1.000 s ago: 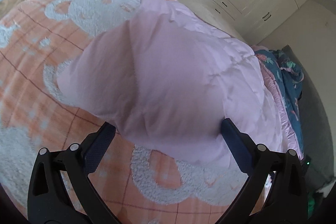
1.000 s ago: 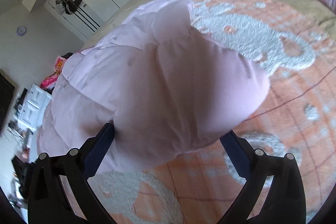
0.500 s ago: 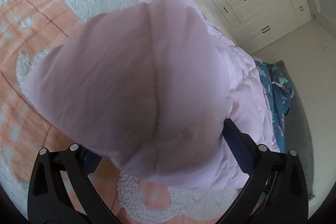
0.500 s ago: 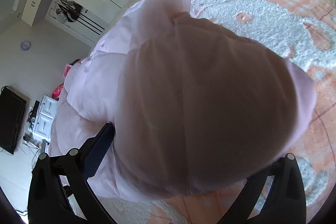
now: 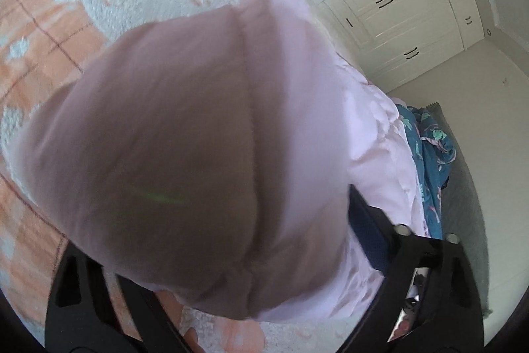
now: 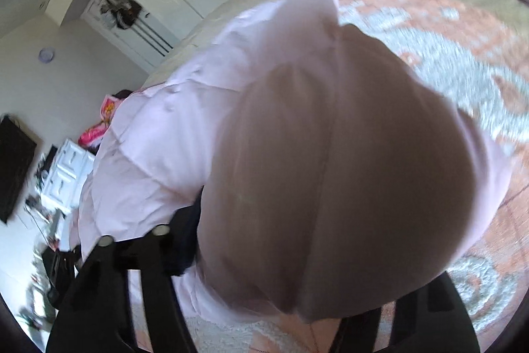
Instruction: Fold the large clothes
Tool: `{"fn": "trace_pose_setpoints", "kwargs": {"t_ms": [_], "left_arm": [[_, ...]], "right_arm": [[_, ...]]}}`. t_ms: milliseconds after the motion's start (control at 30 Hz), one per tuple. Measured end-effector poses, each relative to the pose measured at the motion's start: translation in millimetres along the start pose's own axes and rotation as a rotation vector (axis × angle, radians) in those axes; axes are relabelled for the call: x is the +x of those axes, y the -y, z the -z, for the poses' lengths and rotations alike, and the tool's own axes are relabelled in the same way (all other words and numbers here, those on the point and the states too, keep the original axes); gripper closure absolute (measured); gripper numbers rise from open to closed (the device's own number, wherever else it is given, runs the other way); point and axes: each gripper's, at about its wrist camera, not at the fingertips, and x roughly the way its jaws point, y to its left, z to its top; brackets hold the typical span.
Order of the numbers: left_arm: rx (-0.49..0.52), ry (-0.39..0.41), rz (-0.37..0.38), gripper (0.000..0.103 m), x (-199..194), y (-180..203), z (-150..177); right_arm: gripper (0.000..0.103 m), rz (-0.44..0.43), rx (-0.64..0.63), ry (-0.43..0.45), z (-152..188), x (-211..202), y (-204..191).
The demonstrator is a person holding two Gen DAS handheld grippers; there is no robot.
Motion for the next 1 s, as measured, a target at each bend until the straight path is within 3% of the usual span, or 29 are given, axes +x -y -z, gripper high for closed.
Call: {"fn": "trace_pose_setpoints", "kwargs": {"t_ms": [67,167,267,600,1000], "left_arm": [[0.032,0.022,-0.011,0.046,-6.2,7.0,0.3],[0.099,0.055,-0.03,0.065,-15.6,22.8,-0.5],[0.189,0.109,-0.077,0.072,-27.2,42.8,0.6],[0.34,0.202,-0.096,0.076,-81.6,91.5,8.5],[0.39,0.176,-0.147,0.076,-132.5,75.4,58.8]], "right_arm": [[0.056,0.017,-0.027,0.007,-0.2,-1.1,-6.8],[0.062,0.047,-0.085,0.03,0.7,-6.5,-17.7],[0.068,0.07,-0.153,0.054,3.4,-14.7,-35.2],[0.073,0.087,-0.379,0.14,17.7,-70.8,-86.0],[0.073,0.109,-0.419,0.111,66.8,-126.3,-83.8]]}}
